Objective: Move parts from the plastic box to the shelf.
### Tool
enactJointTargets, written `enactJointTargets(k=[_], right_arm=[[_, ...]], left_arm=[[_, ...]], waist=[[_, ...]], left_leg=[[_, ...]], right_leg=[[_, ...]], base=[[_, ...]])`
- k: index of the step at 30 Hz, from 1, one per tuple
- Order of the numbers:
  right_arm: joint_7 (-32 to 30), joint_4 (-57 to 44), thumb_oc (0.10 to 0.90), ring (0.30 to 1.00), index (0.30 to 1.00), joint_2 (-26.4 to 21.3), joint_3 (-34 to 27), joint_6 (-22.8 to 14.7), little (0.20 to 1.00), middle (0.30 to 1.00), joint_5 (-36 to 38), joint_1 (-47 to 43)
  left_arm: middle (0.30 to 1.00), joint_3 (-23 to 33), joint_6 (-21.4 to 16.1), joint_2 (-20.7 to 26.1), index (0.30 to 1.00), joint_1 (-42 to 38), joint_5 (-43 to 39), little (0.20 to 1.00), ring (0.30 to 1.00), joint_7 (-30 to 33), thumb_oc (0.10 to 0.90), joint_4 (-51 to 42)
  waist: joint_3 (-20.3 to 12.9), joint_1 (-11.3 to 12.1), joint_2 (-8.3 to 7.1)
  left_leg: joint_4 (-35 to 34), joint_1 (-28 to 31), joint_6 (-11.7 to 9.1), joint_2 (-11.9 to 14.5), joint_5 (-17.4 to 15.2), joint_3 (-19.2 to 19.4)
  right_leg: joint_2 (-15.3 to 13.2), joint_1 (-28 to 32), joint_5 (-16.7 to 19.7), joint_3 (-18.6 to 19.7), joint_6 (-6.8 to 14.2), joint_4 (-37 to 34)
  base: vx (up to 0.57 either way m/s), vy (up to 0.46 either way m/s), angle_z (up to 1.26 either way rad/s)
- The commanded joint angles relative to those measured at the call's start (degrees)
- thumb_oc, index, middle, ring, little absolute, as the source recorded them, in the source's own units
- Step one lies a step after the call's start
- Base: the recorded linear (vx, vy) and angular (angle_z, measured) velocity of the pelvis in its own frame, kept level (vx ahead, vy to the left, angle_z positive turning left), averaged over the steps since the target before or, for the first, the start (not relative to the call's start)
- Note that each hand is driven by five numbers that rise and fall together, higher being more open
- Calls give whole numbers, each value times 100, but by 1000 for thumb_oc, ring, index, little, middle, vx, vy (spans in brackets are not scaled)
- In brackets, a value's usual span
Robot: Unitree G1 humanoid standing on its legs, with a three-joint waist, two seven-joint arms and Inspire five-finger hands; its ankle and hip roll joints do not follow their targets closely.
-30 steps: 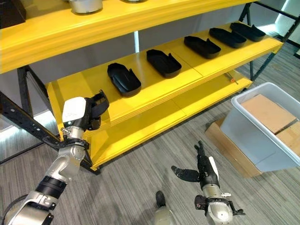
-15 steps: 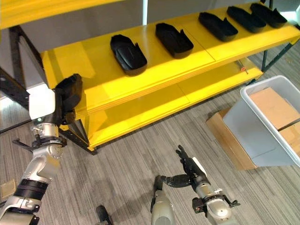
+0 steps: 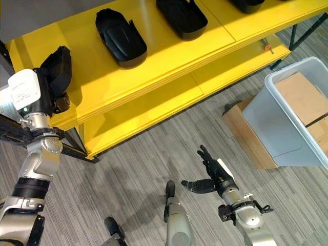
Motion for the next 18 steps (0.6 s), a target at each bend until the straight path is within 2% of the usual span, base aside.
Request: enactJointTargets(k=[1, 10, 14, 18], right_arm=[[9, -733, 900, 1000, 1000, -40, -172, -480, 1000, 1000, 364, 63], [25, -723, 900, 1000, 1000, -99, -156, -620, 1000, 1000, 384, 51], [19, -769, 900, 1000, 1000, -165, -134, -709, 1000, 1000, 427, 32], [42, -815, 900, 1000, 1000, -208, -91, -852, 1000, 1000, 467, 18]], left_arm=[[300, -7, 116, 800, 300, -359, -195, 300, 300, -22, 400, 538], [300, -317, 134, 1255, 300, -737, -296, 300, 300, -77, 400, 1309], [300, -720, 133, 1377, 300, -1138, -386, 300, 300, -172, 400, 1931], [300, -1180, 62, 1582, 300, -1647, -568, 300, 300, -174, 400, 2569]], waist=[[-371, -134, -326], [-324, -203, -393], [-293, -277, -409], [-311, -355, -496]], left_leg=[[305, 332, -343, 341, -233, -94], [371, 284, -377, 417, -253, 7], [412, 202, -391, 439, -255, 10], [452, 132, -413, 470, -267, 56]], right_leg=[[-297, -191, -686, 289, 584, 450], [-196, -448, -709, 421, 573, 584], [-190, -509, -671, 449, 576, 566], [-119, -598, -600, 519, 603, 498]], base=[[106, -7, -5], [8, -10, -10], [1, -2, -1], [-8, -19, -8]])
